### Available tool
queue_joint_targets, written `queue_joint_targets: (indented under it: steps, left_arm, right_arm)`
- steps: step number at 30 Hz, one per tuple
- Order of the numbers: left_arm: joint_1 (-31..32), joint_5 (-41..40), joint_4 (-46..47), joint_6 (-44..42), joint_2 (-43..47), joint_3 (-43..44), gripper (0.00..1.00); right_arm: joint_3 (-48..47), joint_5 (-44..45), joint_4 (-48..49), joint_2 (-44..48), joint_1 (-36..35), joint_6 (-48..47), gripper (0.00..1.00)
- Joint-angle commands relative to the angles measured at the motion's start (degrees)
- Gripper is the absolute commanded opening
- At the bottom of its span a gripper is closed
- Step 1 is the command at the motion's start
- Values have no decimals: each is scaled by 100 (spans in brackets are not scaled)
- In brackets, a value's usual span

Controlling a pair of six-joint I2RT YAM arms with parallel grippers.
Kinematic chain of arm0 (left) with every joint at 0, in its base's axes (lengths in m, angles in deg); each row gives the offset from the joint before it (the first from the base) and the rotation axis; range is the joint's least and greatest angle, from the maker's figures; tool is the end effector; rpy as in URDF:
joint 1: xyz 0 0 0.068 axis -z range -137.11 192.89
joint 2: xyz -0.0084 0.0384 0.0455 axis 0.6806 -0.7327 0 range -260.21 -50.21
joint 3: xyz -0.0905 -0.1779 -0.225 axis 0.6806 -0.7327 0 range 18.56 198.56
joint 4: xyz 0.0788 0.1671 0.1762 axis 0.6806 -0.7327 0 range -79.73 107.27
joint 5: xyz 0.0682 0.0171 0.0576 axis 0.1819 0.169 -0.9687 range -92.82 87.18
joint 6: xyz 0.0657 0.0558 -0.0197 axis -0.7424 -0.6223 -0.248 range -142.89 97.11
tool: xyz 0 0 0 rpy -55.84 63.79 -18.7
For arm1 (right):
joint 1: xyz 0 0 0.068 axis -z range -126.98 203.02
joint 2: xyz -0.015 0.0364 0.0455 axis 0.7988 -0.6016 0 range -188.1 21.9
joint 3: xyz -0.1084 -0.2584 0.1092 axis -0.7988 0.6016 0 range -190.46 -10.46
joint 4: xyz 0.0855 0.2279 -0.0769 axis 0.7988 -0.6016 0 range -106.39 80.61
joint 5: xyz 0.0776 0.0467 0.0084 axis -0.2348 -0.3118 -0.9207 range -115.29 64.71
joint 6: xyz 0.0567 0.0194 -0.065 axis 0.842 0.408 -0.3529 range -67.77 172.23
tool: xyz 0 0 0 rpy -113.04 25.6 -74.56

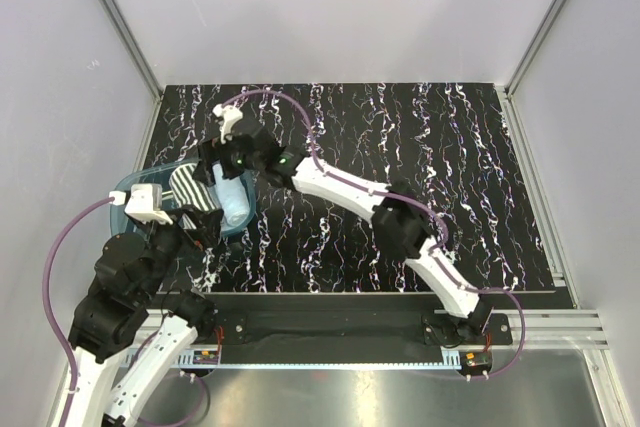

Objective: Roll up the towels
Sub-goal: Place the rolled towel into the container

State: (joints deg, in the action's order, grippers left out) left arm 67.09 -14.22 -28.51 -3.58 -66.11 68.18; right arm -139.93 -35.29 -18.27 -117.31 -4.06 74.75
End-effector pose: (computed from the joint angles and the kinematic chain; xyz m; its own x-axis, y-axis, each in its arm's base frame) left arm 0.0530 -0.0067 0.3445 -0.2545 -0.2410 -0.9366 0.1500 0.9469 -0.2844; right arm 0.3313 0.5365 0.2752 -0.5112 -0.0956 -0.8541 -0.7798 0.4694 0.4142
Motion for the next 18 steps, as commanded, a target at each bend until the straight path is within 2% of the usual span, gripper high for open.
queue_joint_targets:
  steps: [1,6,11,15,18]
  left_arm:
    - [-39,-64,263,-33,-88,-32,99]
    - [-48,-205,254,20,-36,-76,99]
    - [-48,-310,315,-24,-158,-146,99]
    - [-48,-530,315,-128,-606,-50,99]
    - [-48,-355,482,-261,-808,99,99]
  right_arm:
    - [517,673,-122,1305,118,-467,100]
    - [2380,1289,27,2731,118,-758,99]
    - [4083,1597,88,4296,118,-513,100]
    - [4912,1931,-42,5228,109,-258,100]
    - [5387,2115,-192,5965,109,-266,100]
